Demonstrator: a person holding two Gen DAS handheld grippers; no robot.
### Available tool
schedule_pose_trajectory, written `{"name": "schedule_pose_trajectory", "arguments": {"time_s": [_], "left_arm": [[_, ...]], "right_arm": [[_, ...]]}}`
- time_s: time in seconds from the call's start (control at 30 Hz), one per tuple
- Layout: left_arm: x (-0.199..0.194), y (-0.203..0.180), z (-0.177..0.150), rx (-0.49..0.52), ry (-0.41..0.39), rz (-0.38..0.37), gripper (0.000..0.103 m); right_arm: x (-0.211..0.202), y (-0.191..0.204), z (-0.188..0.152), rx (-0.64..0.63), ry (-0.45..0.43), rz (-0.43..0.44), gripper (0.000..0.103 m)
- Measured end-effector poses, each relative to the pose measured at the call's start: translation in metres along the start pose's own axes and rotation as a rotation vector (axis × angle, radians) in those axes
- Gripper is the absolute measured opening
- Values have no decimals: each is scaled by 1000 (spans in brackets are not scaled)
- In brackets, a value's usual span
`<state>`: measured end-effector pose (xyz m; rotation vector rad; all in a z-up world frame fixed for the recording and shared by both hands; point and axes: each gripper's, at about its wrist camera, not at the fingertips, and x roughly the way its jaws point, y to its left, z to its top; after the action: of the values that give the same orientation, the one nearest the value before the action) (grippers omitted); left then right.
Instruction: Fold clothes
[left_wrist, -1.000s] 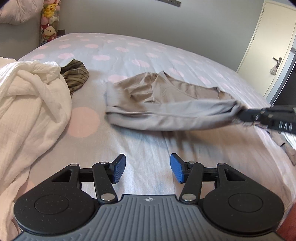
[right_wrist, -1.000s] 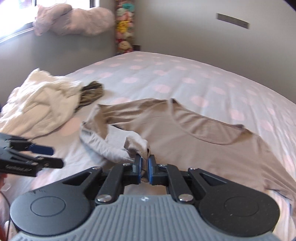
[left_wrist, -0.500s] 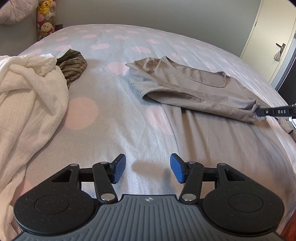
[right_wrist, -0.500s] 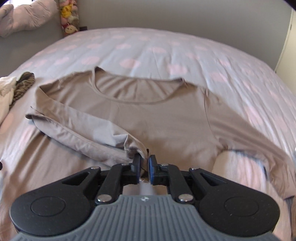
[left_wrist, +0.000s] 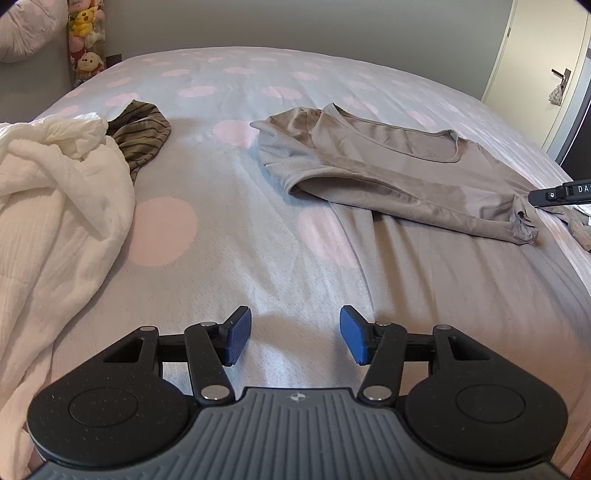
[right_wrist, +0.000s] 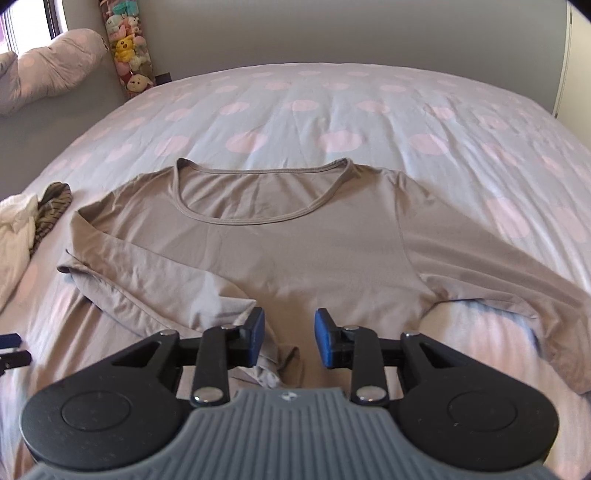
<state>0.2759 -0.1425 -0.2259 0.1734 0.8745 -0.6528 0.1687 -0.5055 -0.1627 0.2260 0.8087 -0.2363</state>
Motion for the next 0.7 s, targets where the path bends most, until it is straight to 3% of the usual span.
{"name": "schedule_pose_trajectory", "arguments": {"time_s": [0.03,0.17,0.27,0.3,0.33,0.47,0.7], "left_arm": [[0,0,0,2,-4,3,51],[1,2,1,-2,-13,12,51],[2,2,1,1,-13,14,51],[3,2,1,4,-12,16,51],[2,2,1,8,-13,17,51],[3,2,1,16,-18,21,51],[2,-2,7,46,-30,31,51]], "right_arm": [[-1,4,-2,-9,-11,11,49],[2,25,-14,-78,-20,36,49],[15,33,-18,-143,-3,-19,43],[19,31,-17,-144,2,-37,29],[21,27,-14,-133,5,-41,6],[12,12,8,-87,-42,-27,5],[-32,10,82,-93,-199,2,5]]}}
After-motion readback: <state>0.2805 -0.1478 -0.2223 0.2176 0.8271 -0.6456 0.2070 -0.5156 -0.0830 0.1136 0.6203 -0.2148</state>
